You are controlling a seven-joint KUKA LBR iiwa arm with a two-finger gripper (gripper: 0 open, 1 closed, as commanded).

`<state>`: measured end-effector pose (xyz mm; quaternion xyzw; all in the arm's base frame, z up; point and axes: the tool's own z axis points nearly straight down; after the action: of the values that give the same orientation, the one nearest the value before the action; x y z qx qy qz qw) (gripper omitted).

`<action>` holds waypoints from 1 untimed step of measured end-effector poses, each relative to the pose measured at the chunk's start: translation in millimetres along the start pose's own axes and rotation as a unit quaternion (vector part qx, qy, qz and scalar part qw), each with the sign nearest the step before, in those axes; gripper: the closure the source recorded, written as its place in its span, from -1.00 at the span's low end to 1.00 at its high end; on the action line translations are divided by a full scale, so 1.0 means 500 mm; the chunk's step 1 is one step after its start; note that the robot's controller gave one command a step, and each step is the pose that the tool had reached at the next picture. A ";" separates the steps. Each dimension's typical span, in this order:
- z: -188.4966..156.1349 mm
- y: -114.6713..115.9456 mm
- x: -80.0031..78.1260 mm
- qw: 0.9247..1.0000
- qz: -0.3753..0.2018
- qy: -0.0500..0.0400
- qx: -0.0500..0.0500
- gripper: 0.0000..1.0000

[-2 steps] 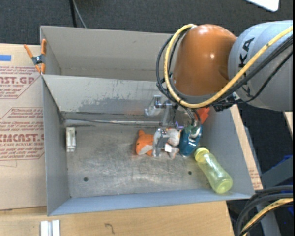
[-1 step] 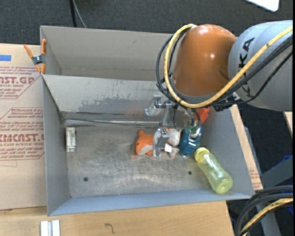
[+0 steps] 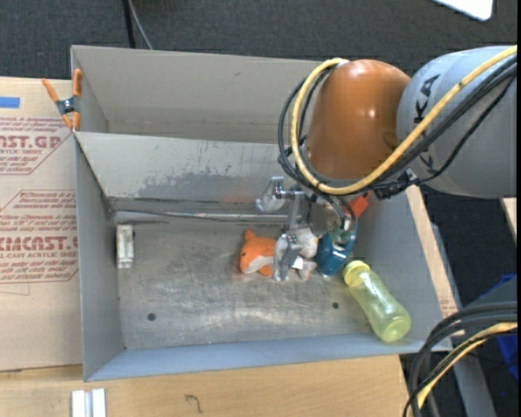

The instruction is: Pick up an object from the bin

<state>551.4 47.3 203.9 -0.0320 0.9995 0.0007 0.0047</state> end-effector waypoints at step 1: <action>0.105 -0.018 0.002 0.999 -0.043 0.001 0.001 -1.00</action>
Offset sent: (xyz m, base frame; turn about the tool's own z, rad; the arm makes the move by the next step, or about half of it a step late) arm 0.0312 -0.0168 -0.1236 -0.1889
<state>551.6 38.4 151.2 -0.0746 0.9972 -0.0002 0.0032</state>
